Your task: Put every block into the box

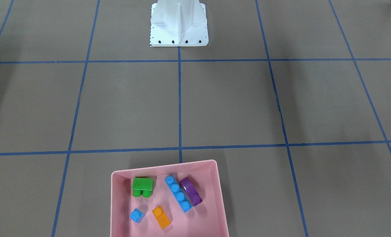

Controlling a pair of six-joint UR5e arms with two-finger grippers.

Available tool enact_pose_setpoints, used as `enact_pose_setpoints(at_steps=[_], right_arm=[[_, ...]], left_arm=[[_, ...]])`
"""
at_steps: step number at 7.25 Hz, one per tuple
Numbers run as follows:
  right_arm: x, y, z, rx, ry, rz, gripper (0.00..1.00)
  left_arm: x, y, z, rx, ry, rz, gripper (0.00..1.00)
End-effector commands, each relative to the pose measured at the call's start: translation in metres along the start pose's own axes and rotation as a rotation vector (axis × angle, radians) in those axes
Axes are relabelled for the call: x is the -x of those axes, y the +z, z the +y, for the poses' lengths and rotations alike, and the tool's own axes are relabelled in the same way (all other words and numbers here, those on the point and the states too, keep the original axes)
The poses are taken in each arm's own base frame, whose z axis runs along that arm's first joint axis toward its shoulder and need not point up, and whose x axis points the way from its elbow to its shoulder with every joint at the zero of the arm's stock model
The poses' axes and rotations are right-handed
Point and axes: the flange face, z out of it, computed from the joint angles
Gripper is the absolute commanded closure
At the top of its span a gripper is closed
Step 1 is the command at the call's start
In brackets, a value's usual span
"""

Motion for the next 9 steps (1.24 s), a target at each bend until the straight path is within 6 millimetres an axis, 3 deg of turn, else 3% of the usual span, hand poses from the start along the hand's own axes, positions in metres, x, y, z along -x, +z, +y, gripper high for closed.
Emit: enact_pose_setpoints(at_steps=[1,9], right_arm=[[-0.003,0.001,0.003,0.000,0.005,-0.003,0.00],[-0.005,-0.001,0.004,-0.008,0.006,-0.005,0.00]], left_arm=[[-0.002,-0.001,-0.005,-0.003,0.006,-0.001,0.00],[-0.014,-0.002,-0.018,-0.004,0.037,-0.004,0.00]])
